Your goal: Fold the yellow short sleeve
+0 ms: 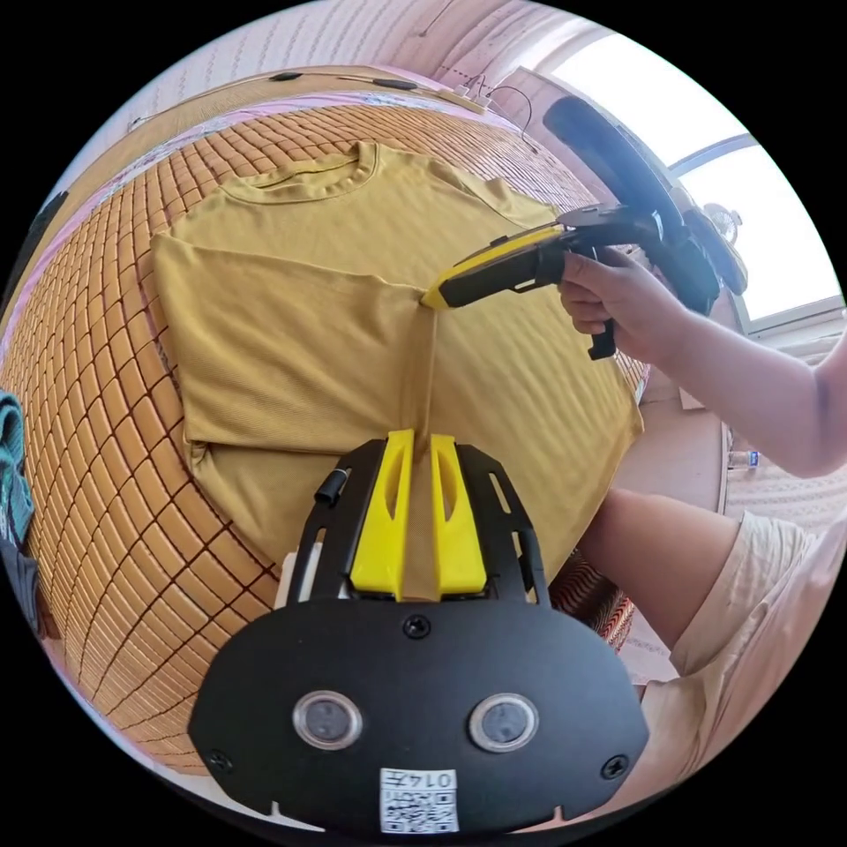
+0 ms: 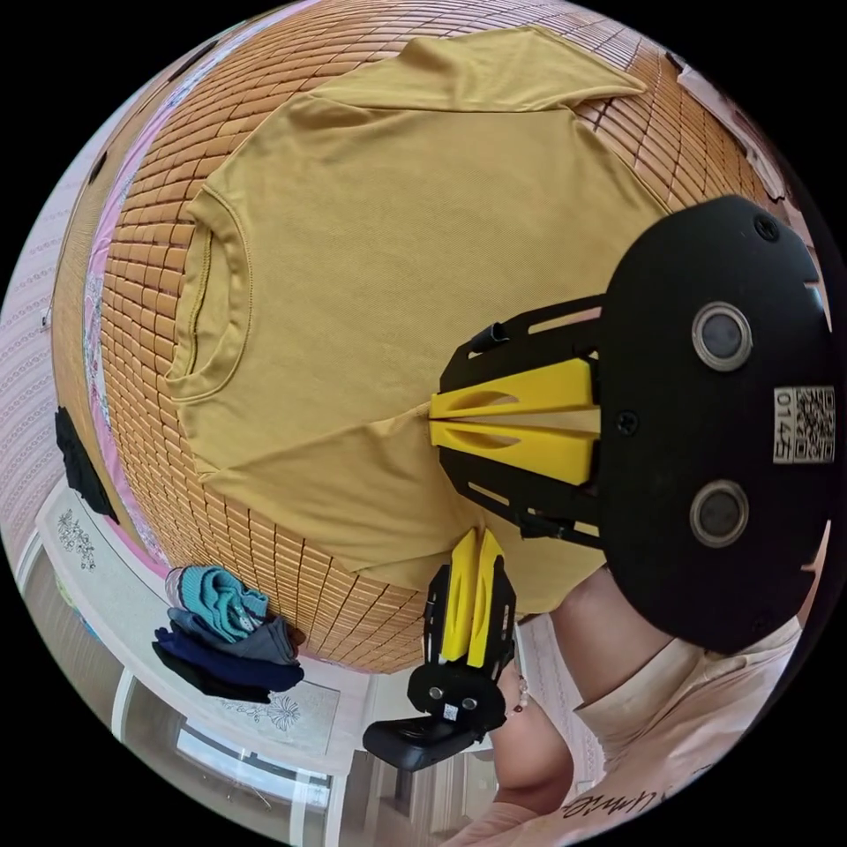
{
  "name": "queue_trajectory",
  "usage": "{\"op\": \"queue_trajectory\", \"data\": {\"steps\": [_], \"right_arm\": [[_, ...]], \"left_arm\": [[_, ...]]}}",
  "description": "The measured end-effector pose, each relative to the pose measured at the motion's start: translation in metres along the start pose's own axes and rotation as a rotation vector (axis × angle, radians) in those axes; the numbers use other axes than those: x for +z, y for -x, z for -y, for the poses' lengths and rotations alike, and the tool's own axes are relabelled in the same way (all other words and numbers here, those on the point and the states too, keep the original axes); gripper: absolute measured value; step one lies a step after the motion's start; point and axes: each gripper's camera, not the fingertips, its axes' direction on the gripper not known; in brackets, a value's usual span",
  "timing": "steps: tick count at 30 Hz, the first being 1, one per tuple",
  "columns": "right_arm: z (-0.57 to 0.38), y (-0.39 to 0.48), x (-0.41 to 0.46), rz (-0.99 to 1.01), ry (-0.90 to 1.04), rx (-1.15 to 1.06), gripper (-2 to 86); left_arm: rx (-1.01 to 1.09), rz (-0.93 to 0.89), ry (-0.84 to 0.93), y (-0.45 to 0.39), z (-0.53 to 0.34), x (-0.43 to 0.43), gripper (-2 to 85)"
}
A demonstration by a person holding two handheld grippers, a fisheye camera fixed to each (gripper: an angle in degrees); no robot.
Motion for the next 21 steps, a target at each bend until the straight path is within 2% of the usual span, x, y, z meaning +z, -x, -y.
{"op": "queue_trajectory", "data": {"steps": [7, 10, 12, 15, 21], "right_arm": [[-0.066, -0.011, -0.005, 0.049, -0.129, 0.125, 0.3], [-0.124, -0.035, -0.027, -0.068, -0.257, 0.292, 1.4], [-0.178, -0.067, -0.04, -0.236, -0.338, 0.492, 3.2], [-0.236, -0.11, -0.045, -0.342, -0.39, 0.724, 5.9], [-0.287, -0.162, -0.023, -0.301, -0.512, 0.884, 7.9]], "left_arm": [[0.055, 0.059, 0.013, 0.001, -0.028, -0.003, 5.6], [0.136, 0.05, -0.015, -0.005, -0.017, -0.009, 5.2], [0.203, 0.049, -0.045, -0.012, 0.003, -0.006, 5.1], [0.321, 0.046, -0.064, -0.031, 0.057, 0.021, 5.1], [0.506, -0.083, -0.115, -0.103, 0.194, 0.099, 4.9]]}}
